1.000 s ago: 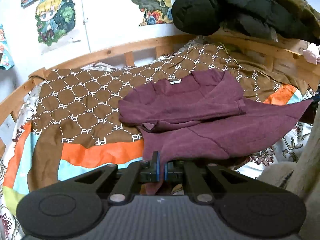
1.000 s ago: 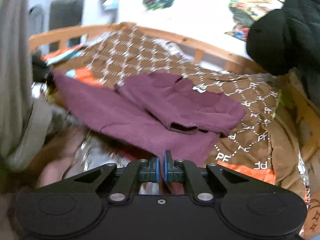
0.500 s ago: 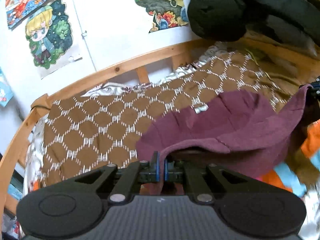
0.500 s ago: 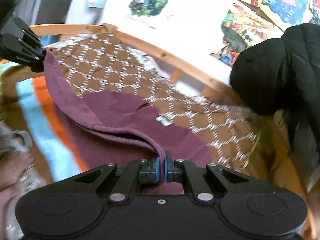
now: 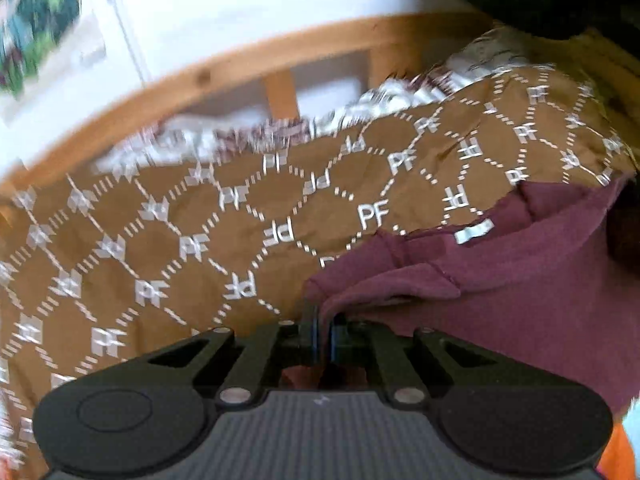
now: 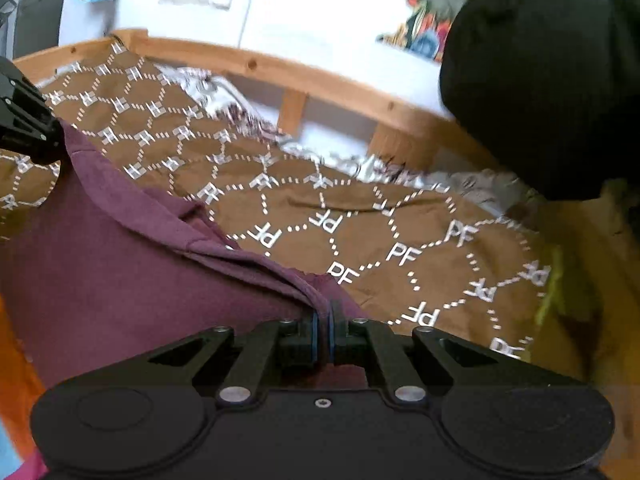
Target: Fold small clothes
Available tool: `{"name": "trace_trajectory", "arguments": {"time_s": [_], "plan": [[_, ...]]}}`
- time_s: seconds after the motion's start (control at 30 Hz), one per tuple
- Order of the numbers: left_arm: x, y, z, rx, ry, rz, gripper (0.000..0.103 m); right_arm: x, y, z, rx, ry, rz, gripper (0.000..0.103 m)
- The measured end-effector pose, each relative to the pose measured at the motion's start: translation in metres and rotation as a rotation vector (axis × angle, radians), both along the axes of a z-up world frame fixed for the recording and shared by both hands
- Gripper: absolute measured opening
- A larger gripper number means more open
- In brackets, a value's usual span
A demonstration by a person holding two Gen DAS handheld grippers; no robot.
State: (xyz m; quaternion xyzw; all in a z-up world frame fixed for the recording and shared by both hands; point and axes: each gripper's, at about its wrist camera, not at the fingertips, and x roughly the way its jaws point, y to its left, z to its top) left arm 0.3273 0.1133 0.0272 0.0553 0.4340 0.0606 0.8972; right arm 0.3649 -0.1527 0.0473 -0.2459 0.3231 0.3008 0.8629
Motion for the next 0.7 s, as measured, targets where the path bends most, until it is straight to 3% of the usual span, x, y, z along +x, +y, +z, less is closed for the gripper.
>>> {"name": "trace_trajectory", "arguments": {"time_s": [0.1, 0.23, 0.53, 0.63, 0.7], "plan": [[0.019, 0.014, -0.024, -0.064, 0.049, 0.022, 0.006, 0.019, 0.008, -0.023, -0.024, 0.045, 0.002, 0.004], [0.033, 0.022, -0.044, -0.072, 0.07, 0.002, 0.006, 0.035, 0.016, -0.041, -0.025, 0.071, -0.012, 0.005], [0.045, 0.047, -0.049, -0.159, 0.042, 0.027, 0.009, 0.062, 0.027, -0.056, 0.0, 0.088, -0.053, 0.006], [0.046, 0.046, -0.056, -0.146, 0.062, 0.03, 0.019, 0.07, 0.028, -0.062, -0.019, 0.106, -0.071, 0.02], [0.044, 0.046, -0.057, -0.134, 0.053, 0.032, 0.027, 0.074, 0.023, -0.061, -0.01, 0.109, -0.098, 0.043]]}}
